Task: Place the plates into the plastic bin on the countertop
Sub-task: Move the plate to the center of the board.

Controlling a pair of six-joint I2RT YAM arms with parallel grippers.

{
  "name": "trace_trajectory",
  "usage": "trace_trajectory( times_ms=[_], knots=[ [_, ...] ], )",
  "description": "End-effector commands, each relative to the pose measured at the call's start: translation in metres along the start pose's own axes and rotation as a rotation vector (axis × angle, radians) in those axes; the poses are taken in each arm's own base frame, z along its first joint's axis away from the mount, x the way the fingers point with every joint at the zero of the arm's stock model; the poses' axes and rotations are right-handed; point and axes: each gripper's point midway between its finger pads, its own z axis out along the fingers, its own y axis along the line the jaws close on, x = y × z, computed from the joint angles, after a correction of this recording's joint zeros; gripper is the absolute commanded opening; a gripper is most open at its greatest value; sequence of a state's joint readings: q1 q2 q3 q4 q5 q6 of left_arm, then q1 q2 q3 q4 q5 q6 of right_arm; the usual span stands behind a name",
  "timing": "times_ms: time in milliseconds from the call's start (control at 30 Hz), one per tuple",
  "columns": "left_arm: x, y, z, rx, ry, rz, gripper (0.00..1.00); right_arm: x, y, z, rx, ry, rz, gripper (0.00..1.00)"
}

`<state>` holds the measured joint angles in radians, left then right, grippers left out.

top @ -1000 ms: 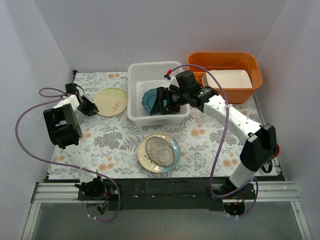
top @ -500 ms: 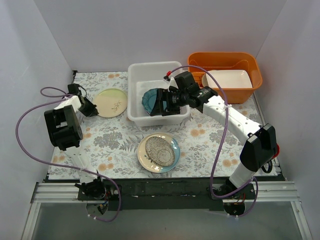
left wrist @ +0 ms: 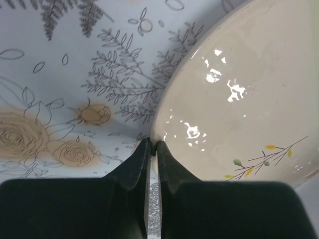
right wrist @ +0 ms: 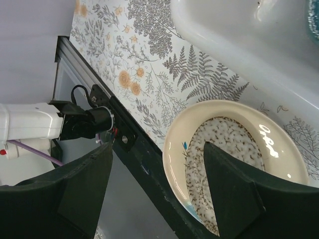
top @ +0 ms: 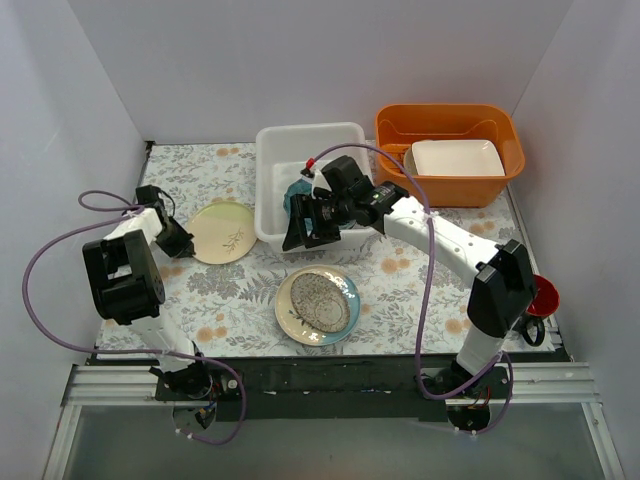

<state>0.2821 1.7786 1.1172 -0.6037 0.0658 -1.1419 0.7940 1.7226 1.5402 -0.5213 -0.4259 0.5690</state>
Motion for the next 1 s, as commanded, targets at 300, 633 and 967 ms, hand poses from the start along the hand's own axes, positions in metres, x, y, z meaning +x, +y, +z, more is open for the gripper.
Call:
trace_trajectory(
  times_ms=[300,633,967],
  knots=[
    [0.019,0.063,-0.036,-0.253,-0.107,0.033,0.00,0.015,0.049,0.036,-0.116,0.051,-0.115,0.80],
    [0.011,0.067,-0.090,-0.232,-0.314,-0.032,0.00,0.035,0.063,0.071,-0.128,0.121,-0.144,0.80],
    [0.032,0.063,-0.057,-0.233,-0.154,0.008,0.00,0.053,0.055,0.095,-0.112,0.172,-0.130,0.80]
  ],
)
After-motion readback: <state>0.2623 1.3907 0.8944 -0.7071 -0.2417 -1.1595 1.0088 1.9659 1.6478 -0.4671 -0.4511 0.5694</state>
